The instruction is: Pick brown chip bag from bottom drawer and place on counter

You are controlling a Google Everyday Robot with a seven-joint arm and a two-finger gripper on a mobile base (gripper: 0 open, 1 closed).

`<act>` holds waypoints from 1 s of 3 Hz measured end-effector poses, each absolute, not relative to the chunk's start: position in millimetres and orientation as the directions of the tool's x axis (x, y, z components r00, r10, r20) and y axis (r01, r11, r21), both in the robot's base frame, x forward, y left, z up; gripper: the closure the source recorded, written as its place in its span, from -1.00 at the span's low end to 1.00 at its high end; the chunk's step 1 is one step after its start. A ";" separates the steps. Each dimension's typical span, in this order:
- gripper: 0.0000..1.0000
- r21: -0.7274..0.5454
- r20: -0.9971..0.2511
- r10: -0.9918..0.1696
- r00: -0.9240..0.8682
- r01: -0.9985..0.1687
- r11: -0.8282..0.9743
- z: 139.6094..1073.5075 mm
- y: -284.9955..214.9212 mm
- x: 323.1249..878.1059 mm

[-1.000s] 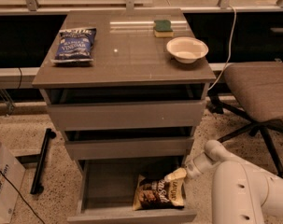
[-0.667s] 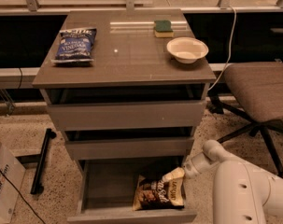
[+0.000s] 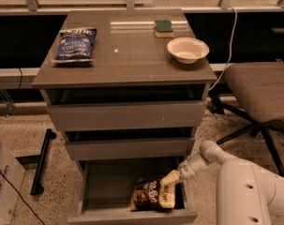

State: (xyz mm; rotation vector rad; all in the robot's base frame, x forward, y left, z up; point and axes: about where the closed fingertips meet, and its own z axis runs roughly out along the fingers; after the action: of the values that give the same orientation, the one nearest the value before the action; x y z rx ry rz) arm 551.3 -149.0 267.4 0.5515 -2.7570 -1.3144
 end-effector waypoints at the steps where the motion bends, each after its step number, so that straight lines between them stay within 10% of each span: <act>1: 0.33 0.791 -0.115 -0.323 -0.939 -0.283 0.542 261.4 -136.2 548.2; 3: 1.00 0.812 -0.111 -0.303 -0.947 -0.262 0.521 265.9 -129.5 544.5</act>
Offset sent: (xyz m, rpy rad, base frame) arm -0.0072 0.0250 -0.0210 0.1132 0.0659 -0.0316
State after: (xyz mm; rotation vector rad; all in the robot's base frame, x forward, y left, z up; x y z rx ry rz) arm 544.5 -129.5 265.9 0.5016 -2.7012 -1.4302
